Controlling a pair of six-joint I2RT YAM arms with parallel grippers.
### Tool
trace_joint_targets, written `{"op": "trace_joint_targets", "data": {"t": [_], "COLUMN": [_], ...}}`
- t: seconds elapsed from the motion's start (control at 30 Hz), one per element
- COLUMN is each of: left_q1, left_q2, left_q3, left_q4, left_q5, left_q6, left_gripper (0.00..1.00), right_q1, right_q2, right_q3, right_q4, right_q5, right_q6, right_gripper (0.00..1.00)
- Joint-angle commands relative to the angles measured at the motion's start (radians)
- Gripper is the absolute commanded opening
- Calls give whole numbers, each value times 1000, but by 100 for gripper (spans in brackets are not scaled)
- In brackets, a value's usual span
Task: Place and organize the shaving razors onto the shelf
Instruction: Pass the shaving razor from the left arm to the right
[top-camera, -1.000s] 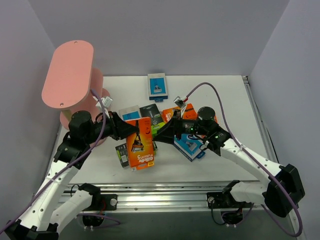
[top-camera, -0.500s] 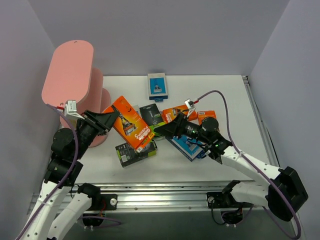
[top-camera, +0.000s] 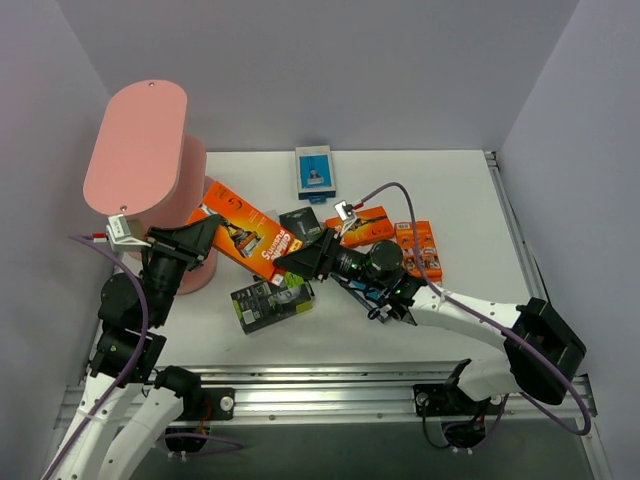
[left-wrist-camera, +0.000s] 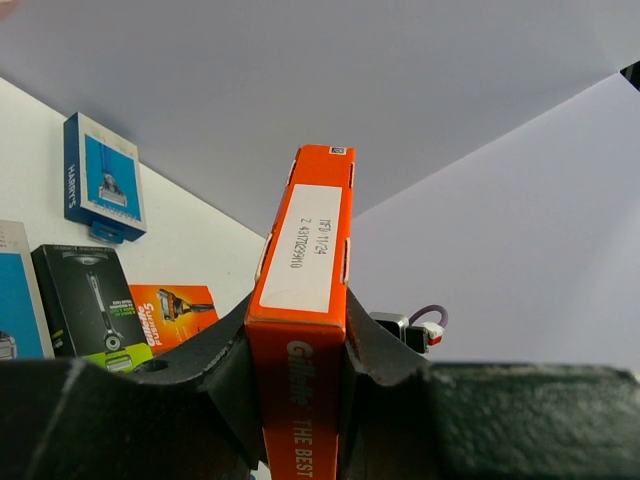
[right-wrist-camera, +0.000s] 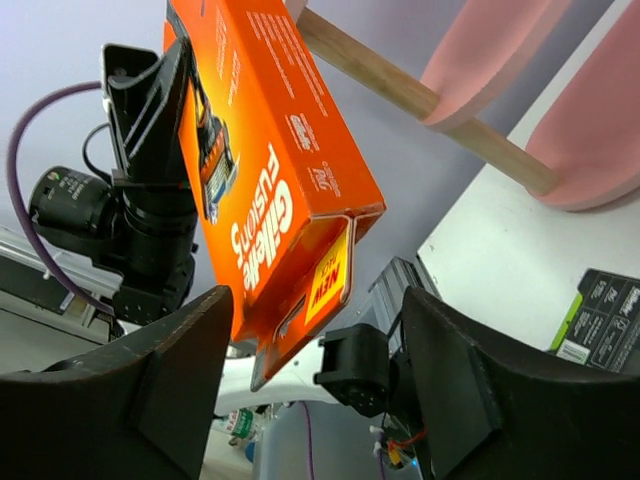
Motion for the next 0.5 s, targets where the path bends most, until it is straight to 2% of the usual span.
{"op": "trace_joint_targets", "data": {"t": [0.0,0.1,0.2,0.3,0.47], "left_q1": [4,4,4,4,4], "left_q2": [-26,-41,-49,-48,-54], "left_q3": [-2,-13,-25,-28,-37], "left_q4": [87,74,64,41,39], "left_q5": [-39,-53,-64,-72,-82], "left_q6": [-26,-31,-38,-41,-49], "left_gripper": [2,2,2,2,2], "right_q1": [5,9,15,25,42], "right_q2": [16,39,62,82,93], "right_q3": [61,73,90,107,135], "right_q4": [168,195,240,258,257], "right_q5": [29,29,29,28,34], "right_q6": [38,53,73,82,78], "right_gripper": [63,54,51,42,17]}}
